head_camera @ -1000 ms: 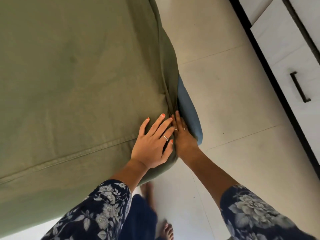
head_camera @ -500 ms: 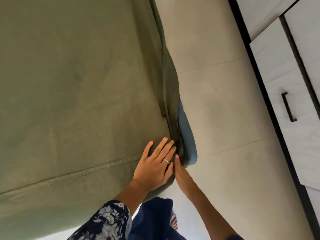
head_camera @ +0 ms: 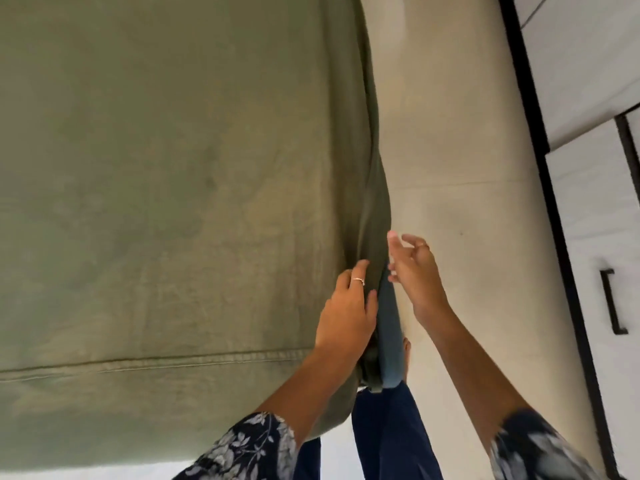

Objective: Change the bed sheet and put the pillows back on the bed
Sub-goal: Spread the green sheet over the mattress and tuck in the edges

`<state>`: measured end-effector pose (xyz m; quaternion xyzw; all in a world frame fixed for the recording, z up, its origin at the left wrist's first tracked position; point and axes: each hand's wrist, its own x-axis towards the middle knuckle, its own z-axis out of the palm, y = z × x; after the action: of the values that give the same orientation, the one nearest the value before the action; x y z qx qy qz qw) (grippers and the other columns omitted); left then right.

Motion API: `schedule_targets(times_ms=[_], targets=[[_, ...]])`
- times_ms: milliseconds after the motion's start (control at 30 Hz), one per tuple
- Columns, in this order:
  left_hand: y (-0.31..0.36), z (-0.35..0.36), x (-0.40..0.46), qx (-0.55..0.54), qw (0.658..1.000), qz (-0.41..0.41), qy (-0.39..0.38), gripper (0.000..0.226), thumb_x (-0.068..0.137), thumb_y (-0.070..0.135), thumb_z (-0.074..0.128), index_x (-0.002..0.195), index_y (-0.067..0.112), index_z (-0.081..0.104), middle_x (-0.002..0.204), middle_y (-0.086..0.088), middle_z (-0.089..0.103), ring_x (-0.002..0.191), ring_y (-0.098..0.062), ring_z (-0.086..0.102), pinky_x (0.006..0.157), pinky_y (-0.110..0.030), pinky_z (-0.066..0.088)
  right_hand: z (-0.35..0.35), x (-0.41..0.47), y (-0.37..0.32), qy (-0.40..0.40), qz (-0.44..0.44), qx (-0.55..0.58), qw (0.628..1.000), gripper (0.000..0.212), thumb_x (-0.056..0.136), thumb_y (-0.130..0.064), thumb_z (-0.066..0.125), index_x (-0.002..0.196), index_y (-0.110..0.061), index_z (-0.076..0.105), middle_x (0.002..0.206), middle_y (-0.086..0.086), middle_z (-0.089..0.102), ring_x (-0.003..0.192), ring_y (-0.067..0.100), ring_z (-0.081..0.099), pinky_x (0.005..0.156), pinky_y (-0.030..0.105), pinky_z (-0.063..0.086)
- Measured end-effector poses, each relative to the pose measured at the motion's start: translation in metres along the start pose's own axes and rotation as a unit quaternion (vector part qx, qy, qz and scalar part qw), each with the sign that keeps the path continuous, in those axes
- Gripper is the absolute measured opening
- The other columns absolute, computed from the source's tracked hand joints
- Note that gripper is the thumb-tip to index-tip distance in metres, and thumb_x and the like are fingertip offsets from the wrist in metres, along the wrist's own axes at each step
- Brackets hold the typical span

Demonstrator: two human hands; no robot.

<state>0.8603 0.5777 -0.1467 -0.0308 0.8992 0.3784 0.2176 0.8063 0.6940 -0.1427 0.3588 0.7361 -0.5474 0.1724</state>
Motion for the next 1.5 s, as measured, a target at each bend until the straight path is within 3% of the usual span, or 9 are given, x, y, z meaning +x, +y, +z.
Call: schedule_targets(times_ms=[233,367,600,700,833,967,1200,1400,1500], targets=[[0.036,0.033,0.026,-0.061,0.992,-0.082,0.069,0.056,0.103,0.035,0.034,0.153,0.033,0.009,0.130,-0.004,0.055,0.105,-0.023,0.060,0.088,-0.040,0.048,0.023,0.057,-0.046,-0.012,0.018,-0.010,1.000,0.029,0.085,0.005,0.053,0.110,-0.010,0.047,0.089,0.012,0.060,0.065,0.024,0.063,0.052,0.027,0.055],[0.043,0.043,0.042,-0.172,0.963,-0.191,0.086,0.055,0.102,0.040,0.031,0.152,0.037,0.010,0.131,-0.005,0.058,0.108,-0.030,0.060,0.087,-0.042,0.048,0.025,0.057,-0.037,-0.040,-0.147,-0.124,0.980,0.028,0.080,0.005,0.053,0.106,-0.005,0.052,0.084,-0.005,0.057,0.071,0.023,0.066,0.074,0.037,0.056],[0.023,0.063,0.037,-0.167,0.956,-0.238,0.047,0.075,0.090,0.065,0.022,0.149,0.019,0.027,0.145,-0.005,0.044,0.111,-0.032,0.058,0.090,-0.041,0.050,0.031,0.059,-0.037,-0.115,-0.441,-0.504,0.734,0.033,0.087,-0.013,0.057,0.119,-0.005,0.059,0.142,0.014,0.043,0.126,0.033,0.043,0.101,0.039,0.040],[0.022,0.071,0.045,-0.140,0.961,-0.232,0.049,0.097,0.073,0.084,-0.002,0.153,0.030,0.006,0.159,0.005,0.021,0.134,-0.025,0.042,0.106,-0.042,0.040,0.018,0.084,-0.050,0.017,-0.379,-0.372,0.847,0.049,0.088,-0.028,0.063,0.126,0.001,0.052,0.135,0.021,0.047,0.120,0.039,0.048,0.098,0.039,0.039],[0.024,0.068,0.053,-0.092,0.965,-0.242,0.030,0.102,0.066,0.076,-0.007,0.154,0.025,0.002,0.161,0.005,0.013,0.145,-0.014,0.023,0.114,-0.033,0.027,0.024,0.121,-0.082,-0.119,0.063,-0.117,0.984,0.041,0.092,-0.048,0.056,0.103,-0.009,0.057,0.106,0.009,0.061,0.095,0.024,0.061,0.059,0.029,0.049],[0.025,0.066,0.047,-0.061,0.969,-0.235,0.035,0.097,0.068,0.072,-0.009,0.153,0.024,-0.010,0.157,-0.003,0.026,0.136,-0.020,0.040,0.106,-0.035,0.038,0.035,0.129,-0.084,-0.075,-0.090,-0.171,0.978,0.024,0.096,-0.027,0.054,0.109,-0.006,0.054,0.106,0.006,0.059,0.102,0.025,0.059,0.075,0.030,0.048],[0.015,0.070,0.036,-0.017,0.987,-0.158,0.014,0.083,0.077,0.071,-0.002,0.144,0.029,-0.026,0.161,-0.001,0.011,0.137,-0.021,0.038,0.104,-0.033,0.041,0.059,0.112,-0.090,-0.099,-0.482,-0.277,0.826,0.044,0.081,0.006,0.062,0.119,0.000,0.042,0.113,0.012,0.044,0.097,0.011,0.047,0.092,0.016,0.039],[0.011,0.073,0.054,-0.099,0.966,-0.237,0.001,0.114,0.062,0.080,-0.001,0.154,0.014,0.013,0.158,-0.003,0.023,0.144,-0.015,0.024,0.115,-0.023,0.017,0.036,0.115,-0.062,-0.088,-0.481,-0.735,0.470,0.040,0.098,-0.035,0.042,0.118,-0.009,0.066,0.141,0.012,0.047,0.140,0.028,0.029,0.110,0.059,0.004],[0.012,0.069,0.052,-0.108,0.967,-0.232,0.001,0.116,0.060,0.079,-0.001,0.154,0.013,0.015,0.159,-0.003,0.022,0.145,-0.014,0.023,0.115,-0.021,0.015,0.056,0.112,-0.066,-0.112,-0.376,-0.828,0.402,0.050,0.098,-0.044,0.028,0.135,-0.021,0.052,0.153,0.004,0.033,0.147,0.024,0.008,0.105,0.066,-0.017]])
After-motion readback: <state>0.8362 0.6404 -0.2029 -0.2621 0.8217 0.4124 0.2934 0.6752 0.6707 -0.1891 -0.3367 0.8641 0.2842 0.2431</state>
